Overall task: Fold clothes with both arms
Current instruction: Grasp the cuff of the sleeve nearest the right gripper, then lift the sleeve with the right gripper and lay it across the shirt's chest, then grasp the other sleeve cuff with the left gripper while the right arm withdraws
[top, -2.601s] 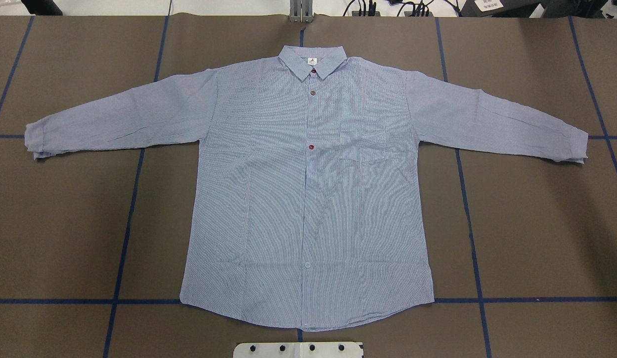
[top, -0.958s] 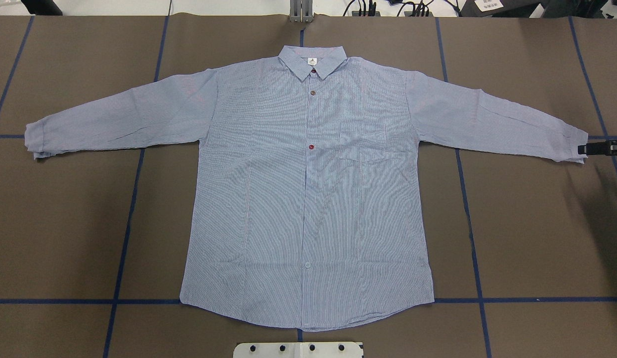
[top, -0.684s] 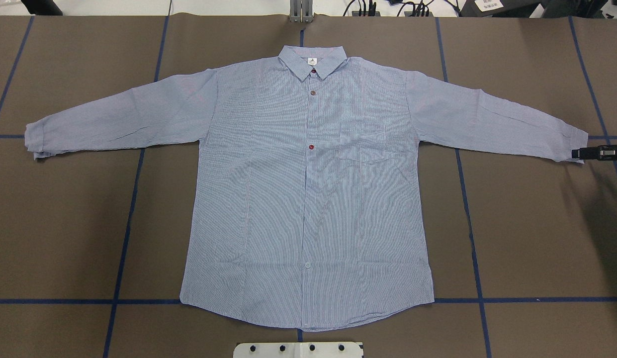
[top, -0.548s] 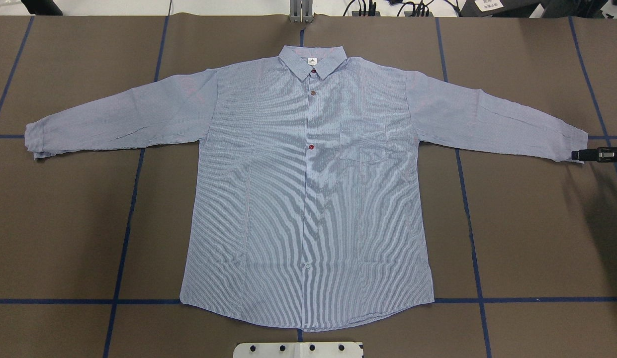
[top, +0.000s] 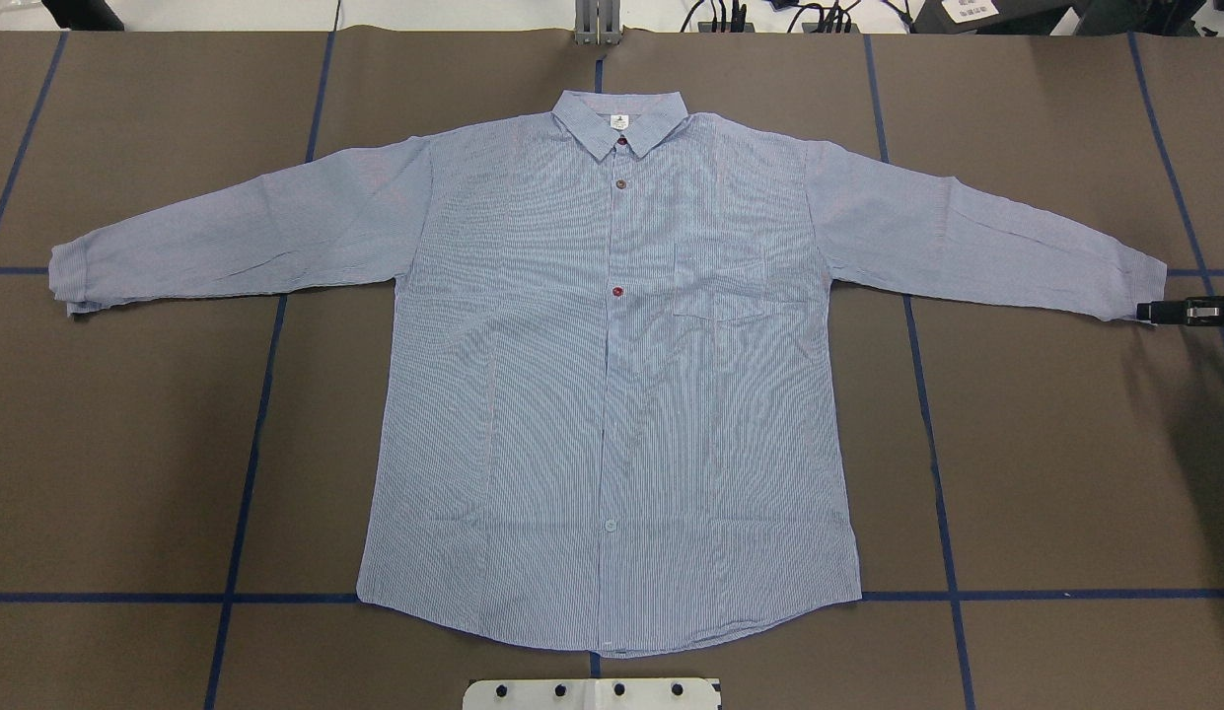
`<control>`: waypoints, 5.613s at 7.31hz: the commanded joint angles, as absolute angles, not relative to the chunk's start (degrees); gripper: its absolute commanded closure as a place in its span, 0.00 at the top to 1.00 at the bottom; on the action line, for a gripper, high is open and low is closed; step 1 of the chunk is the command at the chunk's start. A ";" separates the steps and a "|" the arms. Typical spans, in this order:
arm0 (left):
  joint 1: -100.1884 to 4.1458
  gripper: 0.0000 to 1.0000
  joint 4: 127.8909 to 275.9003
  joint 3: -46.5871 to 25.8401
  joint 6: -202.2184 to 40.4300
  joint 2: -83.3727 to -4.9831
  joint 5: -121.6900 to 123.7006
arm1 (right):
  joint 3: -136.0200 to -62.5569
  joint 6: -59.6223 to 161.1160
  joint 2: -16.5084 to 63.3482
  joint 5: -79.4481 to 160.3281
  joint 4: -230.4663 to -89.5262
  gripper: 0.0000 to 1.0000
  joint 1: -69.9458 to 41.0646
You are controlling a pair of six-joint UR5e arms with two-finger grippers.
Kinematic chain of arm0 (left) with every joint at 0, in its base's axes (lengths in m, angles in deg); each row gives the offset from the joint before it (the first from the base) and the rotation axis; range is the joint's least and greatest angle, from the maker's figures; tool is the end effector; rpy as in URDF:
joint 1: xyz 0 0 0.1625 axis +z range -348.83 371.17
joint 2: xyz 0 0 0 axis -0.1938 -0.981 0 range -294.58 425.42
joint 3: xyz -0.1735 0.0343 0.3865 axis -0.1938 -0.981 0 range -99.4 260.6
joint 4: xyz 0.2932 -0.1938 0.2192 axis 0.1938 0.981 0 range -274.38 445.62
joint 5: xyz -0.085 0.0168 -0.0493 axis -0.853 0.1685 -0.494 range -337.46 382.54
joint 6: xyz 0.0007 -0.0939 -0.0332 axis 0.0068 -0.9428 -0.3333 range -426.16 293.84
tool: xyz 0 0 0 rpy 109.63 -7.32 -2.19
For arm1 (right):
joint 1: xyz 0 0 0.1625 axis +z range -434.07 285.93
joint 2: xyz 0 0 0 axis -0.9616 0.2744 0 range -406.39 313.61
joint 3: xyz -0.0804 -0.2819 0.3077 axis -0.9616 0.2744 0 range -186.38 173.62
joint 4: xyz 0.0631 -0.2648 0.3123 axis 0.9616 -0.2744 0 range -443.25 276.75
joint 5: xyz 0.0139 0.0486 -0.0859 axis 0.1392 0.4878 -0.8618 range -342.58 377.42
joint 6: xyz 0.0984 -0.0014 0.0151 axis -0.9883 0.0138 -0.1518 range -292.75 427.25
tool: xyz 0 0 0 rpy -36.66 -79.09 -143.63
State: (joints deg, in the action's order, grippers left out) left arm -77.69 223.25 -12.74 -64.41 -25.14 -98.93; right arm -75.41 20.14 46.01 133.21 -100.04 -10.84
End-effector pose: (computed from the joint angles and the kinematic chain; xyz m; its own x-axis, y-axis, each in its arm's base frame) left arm -0.0709 -0.5254 0.5357 0.8439 0.4444 -0.3006 -0.0383 0.6087 0.7924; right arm -0.1335 -0.4647 0.7243 0.6580 -0.0563 0.7509 -0.2816 0.9065 0.3147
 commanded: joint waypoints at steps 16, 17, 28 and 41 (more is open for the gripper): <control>-77.68 1.00 227.03 -8.97 -64.58 -25.11 -98.93 | -91.14 -6.63 2.20 114.49 -150.63 0.00 -28.16; -77.68 1.00 227.12 -8.27 -64.49 -25.11 -98.93 | -85.10 -7.89 -5.09 109.58 -150.75 0.00 -30.11; -77.60 1.00 232.04 -2.64 -66.06 -25.72 -98.93 | -47.86 -8.18 -35.93 94.99 -153.45 1.00 -42.10; -45.81 1.00 267.99 17.93 -133.67 -27.13 -81.10 | -114.14 45.98 21.55 146.53 -178.17 1.00 -0.42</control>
